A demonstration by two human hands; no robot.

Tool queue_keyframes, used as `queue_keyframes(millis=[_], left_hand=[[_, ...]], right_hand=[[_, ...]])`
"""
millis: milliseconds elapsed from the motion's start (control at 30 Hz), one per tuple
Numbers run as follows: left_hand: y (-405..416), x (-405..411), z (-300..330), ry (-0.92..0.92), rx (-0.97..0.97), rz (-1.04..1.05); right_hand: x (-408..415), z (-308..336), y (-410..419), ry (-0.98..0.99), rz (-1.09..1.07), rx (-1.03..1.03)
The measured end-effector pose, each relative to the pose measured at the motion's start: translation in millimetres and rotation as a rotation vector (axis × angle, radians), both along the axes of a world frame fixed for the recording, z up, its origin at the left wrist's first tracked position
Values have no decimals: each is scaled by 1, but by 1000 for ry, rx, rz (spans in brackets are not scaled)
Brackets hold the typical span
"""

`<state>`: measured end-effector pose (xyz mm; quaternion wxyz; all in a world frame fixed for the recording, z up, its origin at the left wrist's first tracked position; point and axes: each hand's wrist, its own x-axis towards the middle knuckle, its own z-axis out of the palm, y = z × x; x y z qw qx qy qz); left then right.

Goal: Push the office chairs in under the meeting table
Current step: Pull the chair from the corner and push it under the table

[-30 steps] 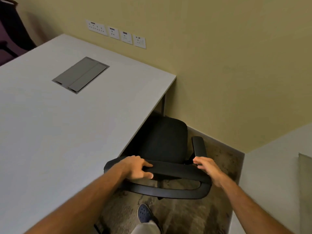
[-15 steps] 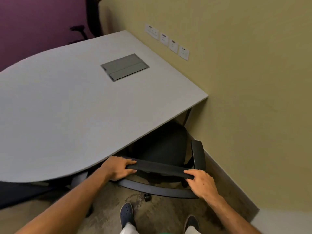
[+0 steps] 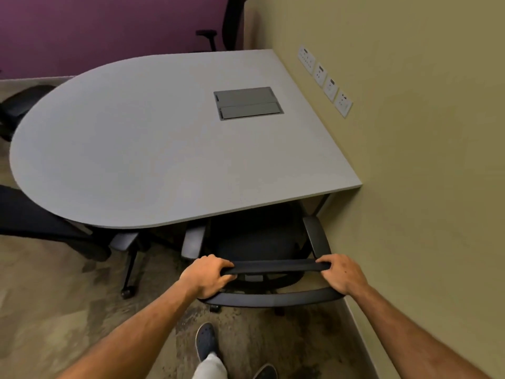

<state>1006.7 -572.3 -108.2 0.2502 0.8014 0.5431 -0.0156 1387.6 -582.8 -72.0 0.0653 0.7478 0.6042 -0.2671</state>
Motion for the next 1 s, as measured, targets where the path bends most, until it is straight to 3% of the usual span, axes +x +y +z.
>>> queue_keyframes(millis=[700, 1000], left_hand=[[148, 19, -3, -14, 95, 171], [178, 8, -3, -15, 50, 215]], right_hand=[[21, -20, 225, 85, 144, 118], [16, -34, 259, 113, 142, 103]])
